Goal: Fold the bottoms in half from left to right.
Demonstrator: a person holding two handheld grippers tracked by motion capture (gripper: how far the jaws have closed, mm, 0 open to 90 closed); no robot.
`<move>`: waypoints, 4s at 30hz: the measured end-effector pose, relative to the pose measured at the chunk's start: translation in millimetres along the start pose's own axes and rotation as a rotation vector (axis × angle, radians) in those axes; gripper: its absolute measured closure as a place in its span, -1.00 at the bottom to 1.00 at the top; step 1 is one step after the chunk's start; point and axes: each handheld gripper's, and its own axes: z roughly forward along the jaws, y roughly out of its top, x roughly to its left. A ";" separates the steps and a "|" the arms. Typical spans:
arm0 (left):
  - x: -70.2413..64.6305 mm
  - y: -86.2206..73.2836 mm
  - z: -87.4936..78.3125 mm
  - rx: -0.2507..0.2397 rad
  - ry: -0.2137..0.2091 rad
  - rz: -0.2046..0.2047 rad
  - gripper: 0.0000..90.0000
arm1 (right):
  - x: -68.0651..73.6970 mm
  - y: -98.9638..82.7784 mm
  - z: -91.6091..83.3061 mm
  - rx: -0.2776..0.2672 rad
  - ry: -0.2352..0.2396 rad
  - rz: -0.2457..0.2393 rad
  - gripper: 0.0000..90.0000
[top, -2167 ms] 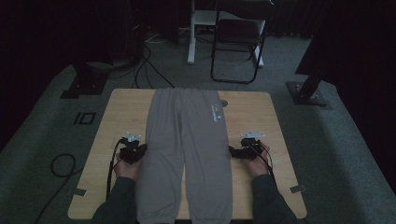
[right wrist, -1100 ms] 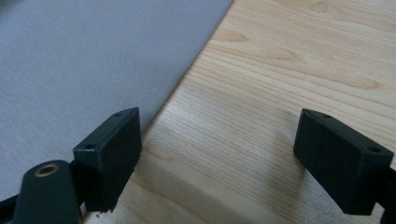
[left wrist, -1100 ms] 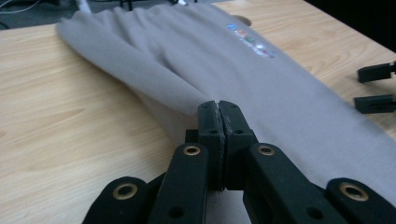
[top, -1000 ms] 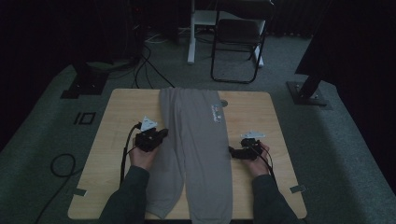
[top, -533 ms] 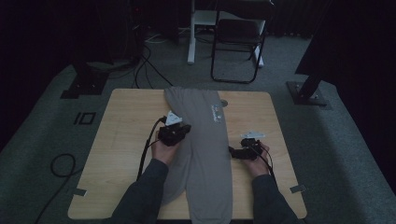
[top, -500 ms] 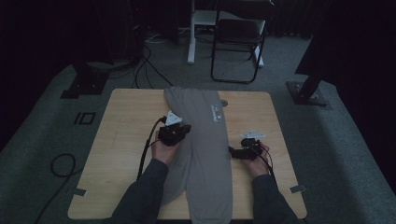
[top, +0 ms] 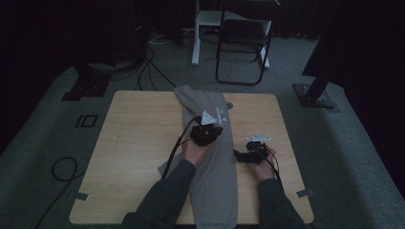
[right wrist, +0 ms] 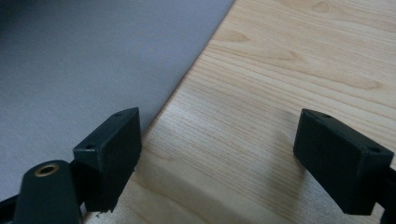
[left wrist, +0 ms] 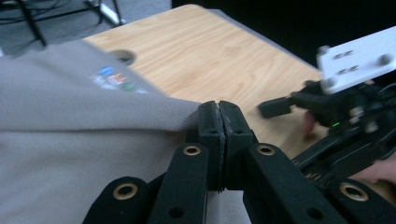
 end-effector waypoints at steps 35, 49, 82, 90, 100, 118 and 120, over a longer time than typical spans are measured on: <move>77.1 -93.0 -9.1 0.202 0.065 -0.135 0.48 | 49.6 64.7 30.0 0.000 0.057 -0.053 0.01; 78.9 -92.5 4.0 0.266 0.084 -0.122 1.00 | 40.4 46.3 11.8 0.036 0.036 -0.113 0.90; 113.8 -81.9 -15.4 0.159 0.189 -0.171 0.60 | 9.5 50.8 41.2 -0.008 0.019 0.064 0.17; 112.8 -103.3 -45.4 0.155 0.163 -0.188 0.33 | 15.3 44.1 9.6 -0.096 0.042 0.054 0.11; 106.6 -125.1 -38.9 0.185 0.161 -0.190 0.84 | 21.3 18.7 -14.4 -0.098 0.067 0.028 0.10; 5.7 -100.9 -34.4 0.130 -0.085 -0.032 0.95 | 14.5 -3.2 -27.5 -0.043 0.032 0.002 0.11; -9.8 -102.5 -29.3 0.149 -0.124 -0.009 0.95 | 16.0 -2.8 -27.8 -0.044 0.035 -0.003 0.11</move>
